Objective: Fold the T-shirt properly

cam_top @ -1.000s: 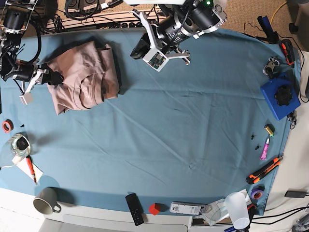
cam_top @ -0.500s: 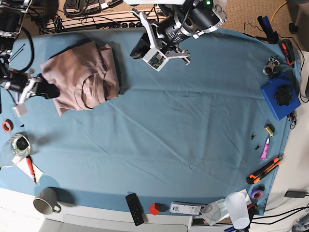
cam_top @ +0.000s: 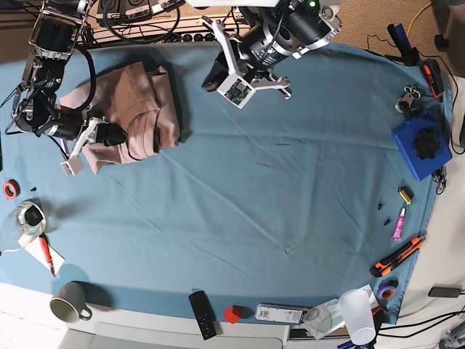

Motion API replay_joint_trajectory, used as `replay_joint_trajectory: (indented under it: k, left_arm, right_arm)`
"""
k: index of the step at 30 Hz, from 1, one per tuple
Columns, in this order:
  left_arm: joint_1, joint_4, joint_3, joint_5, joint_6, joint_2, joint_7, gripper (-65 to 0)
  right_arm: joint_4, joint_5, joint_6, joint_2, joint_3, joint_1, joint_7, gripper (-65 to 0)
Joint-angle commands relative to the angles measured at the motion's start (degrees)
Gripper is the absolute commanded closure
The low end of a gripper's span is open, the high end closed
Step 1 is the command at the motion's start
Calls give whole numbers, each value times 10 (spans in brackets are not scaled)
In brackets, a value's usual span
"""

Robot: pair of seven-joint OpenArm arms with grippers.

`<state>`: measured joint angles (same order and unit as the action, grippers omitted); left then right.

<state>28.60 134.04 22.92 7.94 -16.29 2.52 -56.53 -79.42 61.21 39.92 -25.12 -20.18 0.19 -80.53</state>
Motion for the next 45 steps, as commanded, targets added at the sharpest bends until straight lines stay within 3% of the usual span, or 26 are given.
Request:
replay_joint_trajectory:
  k: [1, 5, 7, 9, 11, 14, 22, 29, 36, 45]
  left_arm:
    - [1, 10, 3, 1, -2, 4, 13, 0]
    - [0, 10, 3, -67, -2, -8, 36, 0]
    - [-2, 10, 3, -118, 2, -23, 50, 0]
    - [-7, 10, -2, -151, 26, -36, 56, 0]
    - [-12, 10, -18, -154, 48, -45, 56, 0]
    - [-15, 10, -61, -149, 48, -52, 74, 0]
    - [-17, 10, -229, -62, 45, -60, 67, 0]
    - [22, 10, -377, 44, 44, -92, 34, 0]
    - [59, 10, -479, 95, 44, -92, -16, 0]
    - [132, 10, -561, 153, 21, -92, -23, 0]
  right_arm:
    - [-7, -2, 1, -13, -4, 8, 5, -41]
    - [-8, -10, 1, -28, -5, 9, 5, -17]
    - [-9, 19, 1, -43, -6, 9, 5, -17]
    - [-10, 35, 1, -51, -16, 10, 5, -16]
    - [-19, 35, 1, -50, -40, 13, 5, 0]
    - [-47, 36, 1, -50, -76, 18, 5, 0]
    - [-107, 38, 1, -50, -151, 13, 5, 0]
    - [-154, 39, 1, -49, -165, -54, 5, 0]
    - [-237, 30, 1, -30, -167, -138, 5, 0]
    - [-256, 15, 1, -9, -174, -240, 5, 0]
